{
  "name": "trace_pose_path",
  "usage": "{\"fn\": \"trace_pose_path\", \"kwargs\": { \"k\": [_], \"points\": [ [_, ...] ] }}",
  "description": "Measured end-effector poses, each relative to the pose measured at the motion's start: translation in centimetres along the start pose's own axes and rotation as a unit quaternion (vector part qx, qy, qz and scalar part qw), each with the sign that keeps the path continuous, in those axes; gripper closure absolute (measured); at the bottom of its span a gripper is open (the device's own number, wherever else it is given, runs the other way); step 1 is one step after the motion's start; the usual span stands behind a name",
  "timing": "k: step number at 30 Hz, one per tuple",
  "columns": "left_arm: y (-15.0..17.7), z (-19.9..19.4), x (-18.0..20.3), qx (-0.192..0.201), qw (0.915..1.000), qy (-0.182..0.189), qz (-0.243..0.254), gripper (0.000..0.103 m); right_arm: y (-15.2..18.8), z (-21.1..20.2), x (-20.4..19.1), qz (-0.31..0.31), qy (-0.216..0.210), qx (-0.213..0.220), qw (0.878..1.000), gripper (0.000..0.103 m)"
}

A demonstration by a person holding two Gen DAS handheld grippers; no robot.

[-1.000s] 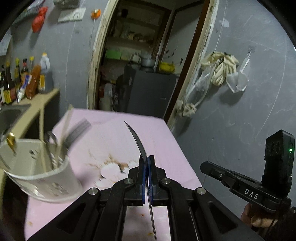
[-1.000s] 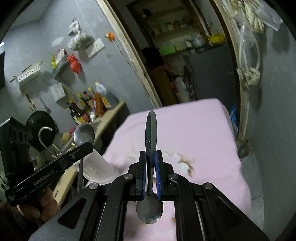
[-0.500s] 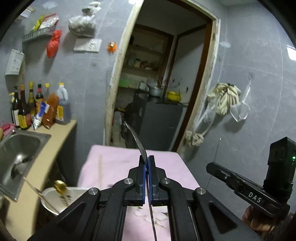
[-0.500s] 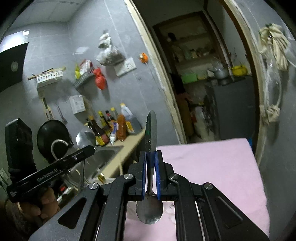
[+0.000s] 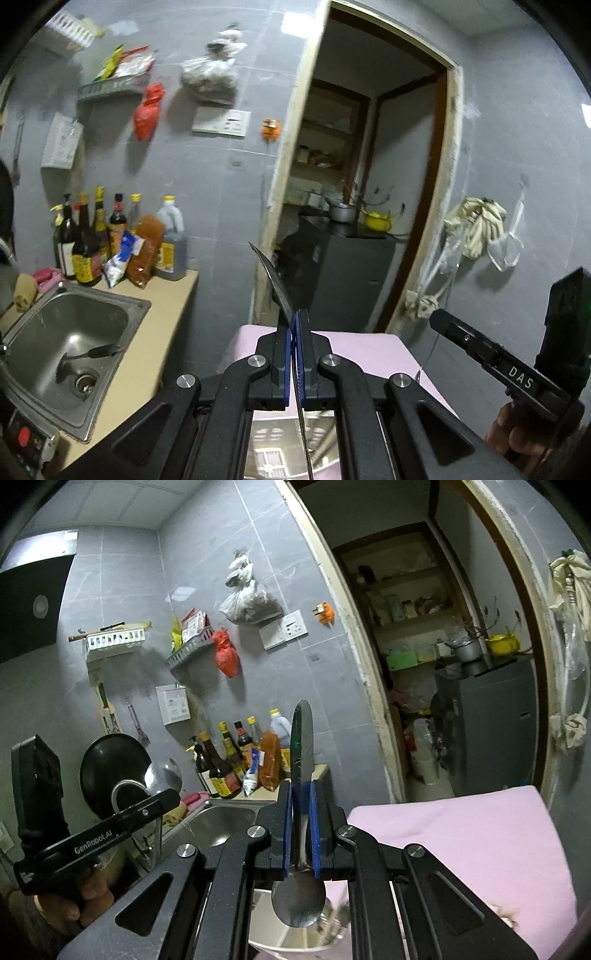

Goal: Organize utensils
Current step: 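Lift and carry both silver spoons toward the white holder, then open both tools to drop the spoons into the white holder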

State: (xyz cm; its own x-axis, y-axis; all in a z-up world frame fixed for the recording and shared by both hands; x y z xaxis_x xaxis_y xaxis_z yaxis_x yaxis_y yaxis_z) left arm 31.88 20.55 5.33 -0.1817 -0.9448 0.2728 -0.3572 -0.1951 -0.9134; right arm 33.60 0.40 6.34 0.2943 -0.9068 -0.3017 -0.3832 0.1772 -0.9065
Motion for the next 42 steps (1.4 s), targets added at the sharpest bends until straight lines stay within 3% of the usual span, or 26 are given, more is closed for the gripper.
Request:
{"fn": "trace_pose_path", "kwargs": {
  "k": [11,20,29,42],
  "points": [
    [1.3,1.6,-7.4,-0.004,0.9946,-0.02,-0.101,0.1,3.1,4.3,-0.7,0.004,0.027,-0.045,0.999,0.095],
    [2.9,3.6,-9.8,-0.003,0.9892,-0.026,-0.144,0.1,5.4,5.8,0.4,0.015,0.04,-0.059,0.997,0.095],
    [3.6,5.7,-9.6,0.008,0.9916,-0.049,-0.119,0.1,6.8,7.3,0.4,0.017,0.027,-0.066,0.997,0.095],
    [6.1,6.0,-8.4,0.001,0.9958,-0.042,-0.081,0.1,8.9,7.5,0.0,0.012,0.018,-0.086,0.996,0.095]
  ]
}}
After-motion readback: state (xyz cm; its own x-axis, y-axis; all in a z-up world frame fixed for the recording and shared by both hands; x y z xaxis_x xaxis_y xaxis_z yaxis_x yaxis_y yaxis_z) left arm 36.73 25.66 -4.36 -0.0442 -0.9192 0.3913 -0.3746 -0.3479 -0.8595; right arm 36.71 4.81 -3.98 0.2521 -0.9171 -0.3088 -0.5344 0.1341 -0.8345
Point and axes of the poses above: each gripper's, at about its wrist camera, not at the fingertips, and z roughly the way its jaws point, x to its right, y to its underside, the point moved 4 cm from there along z, roughly the way its jaws point, and after that the axes turned 6 degrees about y, right-handed, at the moved point
